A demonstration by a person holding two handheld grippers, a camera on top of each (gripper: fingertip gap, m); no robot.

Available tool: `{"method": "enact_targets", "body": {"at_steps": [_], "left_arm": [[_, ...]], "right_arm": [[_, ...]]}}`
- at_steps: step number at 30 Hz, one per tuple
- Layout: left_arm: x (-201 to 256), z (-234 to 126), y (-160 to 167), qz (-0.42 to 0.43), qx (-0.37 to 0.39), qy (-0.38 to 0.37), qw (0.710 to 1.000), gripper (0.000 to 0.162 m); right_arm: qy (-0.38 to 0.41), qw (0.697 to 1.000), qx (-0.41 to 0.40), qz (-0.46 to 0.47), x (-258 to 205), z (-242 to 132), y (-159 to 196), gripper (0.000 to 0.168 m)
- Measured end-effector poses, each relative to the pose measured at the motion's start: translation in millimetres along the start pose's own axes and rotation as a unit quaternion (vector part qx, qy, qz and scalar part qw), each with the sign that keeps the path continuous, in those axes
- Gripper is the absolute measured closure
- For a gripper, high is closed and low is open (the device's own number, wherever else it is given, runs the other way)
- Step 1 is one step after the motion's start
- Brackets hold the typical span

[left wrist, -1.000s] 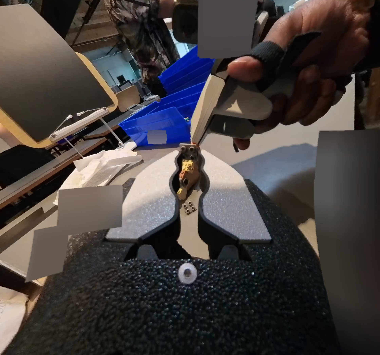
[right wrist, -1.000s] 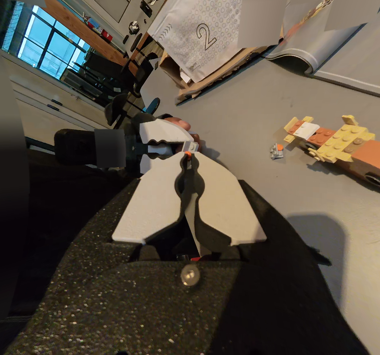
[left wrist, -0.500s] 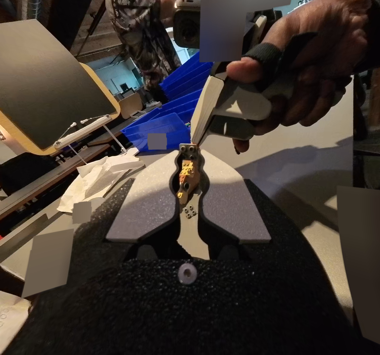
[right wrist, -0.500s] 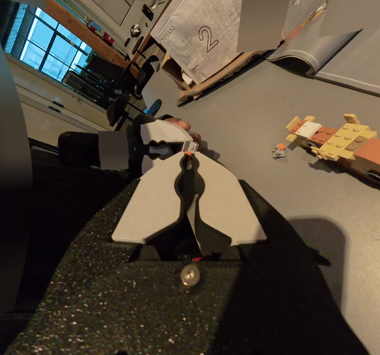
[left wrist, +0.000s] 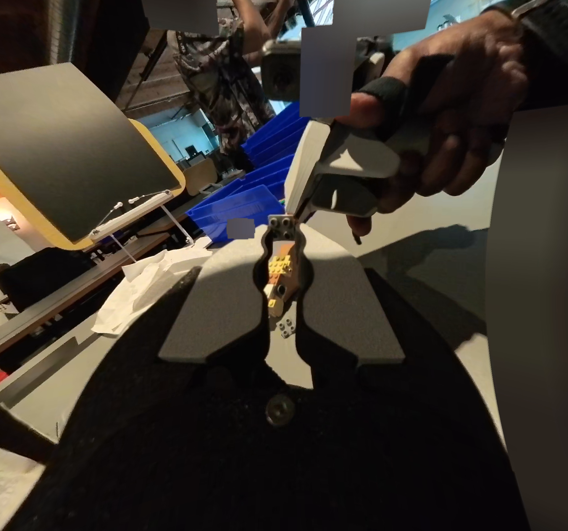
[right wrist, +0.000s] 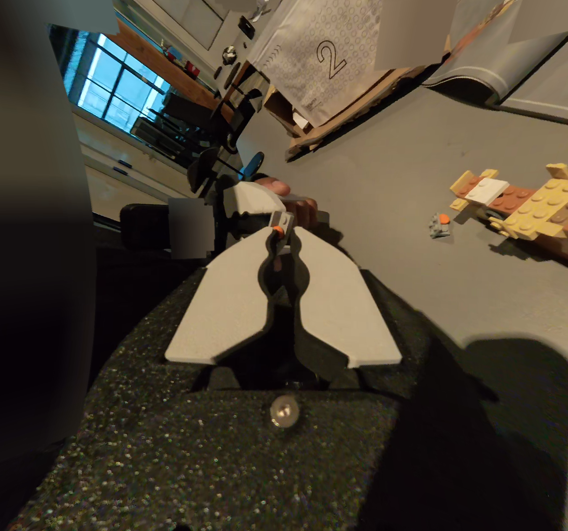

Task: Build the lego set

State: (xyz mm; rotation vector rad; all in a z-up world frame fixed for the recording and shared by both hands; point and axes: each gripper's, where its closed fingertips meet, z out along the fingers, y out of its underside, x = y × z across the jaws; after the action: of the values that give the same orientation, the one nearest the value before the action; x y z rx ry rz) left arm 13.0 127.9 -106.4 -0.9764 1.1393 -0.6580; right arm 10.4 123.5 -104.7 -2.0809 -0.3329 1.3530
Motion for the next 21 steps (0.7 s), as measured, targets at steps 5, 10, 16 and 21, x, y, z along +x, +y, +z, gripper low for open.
{"method": "enact_targets", "body": {"at_steps": [5,10,16,21], "left_arm": [[0.9,-1.3,-4.6,-0.001,0.017,0.005,1.000,0.150],[1.8,-2.2,-8.6,-0.002,0.031,0.009,0.999,0.150],[2.4,-3.0,-11.1,-0.001,0.040,0.013,0.999,0.150],[3.6,-4.5,-16.1,0.004,0.057,0.015,0.998,0.150]], "right_arm": [[-0.033,0.999,0.002,0.018,-5.9,-0.7,0.4,0.161],[-0.049,0.999,0.002,0.022,-9.9,-1.8,0.7,0.161],[-0.058,0.998,0.003,0.024,-12.2,-2.4,1.3,0.162],[-0.064,0.998,0.005,0.017,-16.9,-3.6,1.8,0.163]]}}
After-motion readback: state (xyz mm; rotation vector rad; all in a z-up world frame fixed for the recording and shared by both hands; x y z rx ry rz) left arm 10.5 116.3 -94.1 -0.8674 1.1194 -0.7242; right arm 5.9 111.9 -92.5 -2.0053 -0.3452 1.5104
